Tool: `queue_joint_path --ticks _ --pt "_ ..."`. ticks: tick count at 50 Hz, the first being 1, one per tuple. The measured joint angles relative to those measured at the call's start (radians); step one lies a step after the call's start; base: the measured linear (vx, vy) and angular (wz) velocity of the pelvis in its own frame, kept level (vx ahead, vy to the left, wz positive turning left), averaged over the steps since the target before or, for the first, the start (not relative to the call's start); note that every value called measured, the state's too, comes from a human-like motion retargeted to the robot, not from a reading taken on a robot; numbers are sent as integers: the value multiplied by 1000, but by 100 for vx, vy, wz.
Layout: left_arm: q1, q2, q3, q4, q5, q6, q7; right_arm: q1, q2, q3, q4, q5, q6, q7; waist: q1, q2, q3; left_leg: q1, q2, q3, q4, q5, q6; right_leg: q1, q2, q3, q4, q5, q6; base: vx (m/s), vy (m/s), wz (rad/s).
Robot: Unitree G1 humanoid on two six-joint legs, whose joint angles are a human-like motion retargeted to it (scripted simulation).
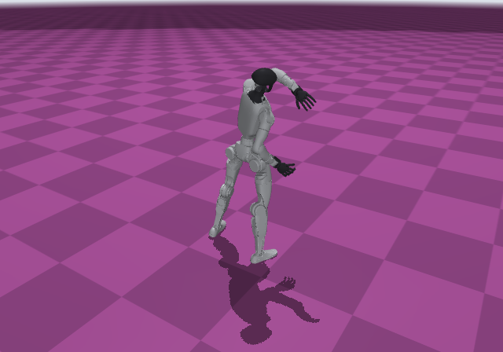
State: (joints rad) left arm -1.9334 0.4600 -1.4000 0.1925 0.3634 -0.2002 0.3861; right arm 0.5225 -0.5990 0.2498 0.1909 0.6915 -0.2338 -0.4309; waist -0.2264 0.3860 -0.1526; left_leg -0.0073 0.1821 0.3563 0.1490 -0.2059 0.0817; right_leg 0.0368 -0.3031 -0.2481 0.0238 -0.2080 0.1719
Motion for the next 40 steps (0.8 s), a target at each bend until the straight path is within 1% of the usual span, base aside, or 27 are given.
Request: queue_joint_path --ticks 3,5,7,9,10,12,14,16,18,20,22,25,28,30,35,37,40 --pt "-262 132 0 91 42 39 101 56 -77 -25 44 -33 35 62 213 -69 -107 -14 -12 -62 0 -39 -28 29 -6 -68 2 -10 9 12 10 90" --pt "-354 210 0 210 26 52 169 86 -93 -57 43 -88 25 49 331 -123 -145 -24 -13 -81 -2 -46 -41 38 -6 -99 -2 -8 9 6 7 57" --pt "-389 289 0 347 -67 74 251 76 -85 -87 23 -165 15 4 397 -178 -152 -33 -14 -93 -7 -43 -42 40 -5 -118 -5 -5 8 1 3 40" --pt "-430 364 0 489 -154 114 320 35 -75 -107 -9 -227 13 -27 425 -232 -147 -45 -18 -108 -11 -39 -42 40 -5 -136 -8 -3 9 -2 0 41" --pt "-454 398 0 561 -184 119 337 8 -70 -114 -28 -249 8 -37 433 -257 -143 -52 -19 -117 -12 -37 -43 41 -5 -144 -10 -4 10 -5 -1 46" --pt "-490 440 0 698 -315 112 345 -81 -56 -101 -61 -273 1 -63 434 -308 -129 -72 -24 -137 -9 -31 -39 41 -6 -163 -14 -7 12 -7 -3 51" --pt "-515 456 0 816 -550 103 345 -205 -30 -63 -85 -286 6 -98 426 -361 -111 -95 -28 -160 -4 -25 -32 39 -7 -181 -17 -13 12 -9 -4 54" --pt "-516 462 11 890 -825 84 345 -343 12 -17 -109 -286 14 -122 414 -414 -93 -116 -31 -181 0 -19 -26 37 -7 -196 -18 -20 9 -10 -6 51" --pt "-476 473 81 927 -1030 58 339 -482 55 8 -128 -288 20 -127 419 -456 -72 -132 -32 -201 -1 -14 -21 34 -5 -210 -16 -28 5 -12 -6 49" --pt "-398 489 162 939 -1089 54 317 -610 91 20 -146 -310 28 -111 436 -486 -53 -144 -31 -220 -5 -7 -15 32 0 -222 -11 -37 -3 -13 -6 49" --pt "-272 486 273 928 -1044 79 287 -757 130 35 -137 -325 42 -88 457 -510 -28 -154 -32 -243 -11 4 -9 33 5 -236 -2 -44 -8 -14 -7 55" --pt "-40 423 411 869 -1043 61 246 -965 177 66 -79 -325 47 -35 497 -552 11 -172 -35 -279 -21 27 5 34 10 -265 8 -49 -11 -15 -7 63" --pt "212 310 553 807 -1069 55 197 -1155 207 124 27 -338 90 43 528 -557 71 -186 -32 -319 -29 46 8 42 23 -296 18 -53 -30 -16 -5 65" --pt "363 210 631 779 -1094 50 158 -1263 231 176 117 -303 112 103 543 -558 112 -195 -30 -341 -36 56 10 44 31 -314 27 -57 -40 -16 -3 56" --pt "663 -69 809 787 -1237 79 25 -1437 354 307 363 -59 170 288 541 -544 215 -212 -15 -376 -56 76 11 30 49 -340 60 -64 -69 -14 0 35" --pt "741 -147 840 803 -1243 97 -13 -1477 405 335 443 3 204 356 528 -529 277 -213 -4 -386 -63 82 4 22 57 -341 79 -65 -84 -15 2 13" --pt "822 -221 852 819 -1208 137 -61 -1505 474 343 518 36 247 419 506 -507 390 -217 15 -396 -68 93 -12 4 69 -336 112 -65 -109 -17 4 1"
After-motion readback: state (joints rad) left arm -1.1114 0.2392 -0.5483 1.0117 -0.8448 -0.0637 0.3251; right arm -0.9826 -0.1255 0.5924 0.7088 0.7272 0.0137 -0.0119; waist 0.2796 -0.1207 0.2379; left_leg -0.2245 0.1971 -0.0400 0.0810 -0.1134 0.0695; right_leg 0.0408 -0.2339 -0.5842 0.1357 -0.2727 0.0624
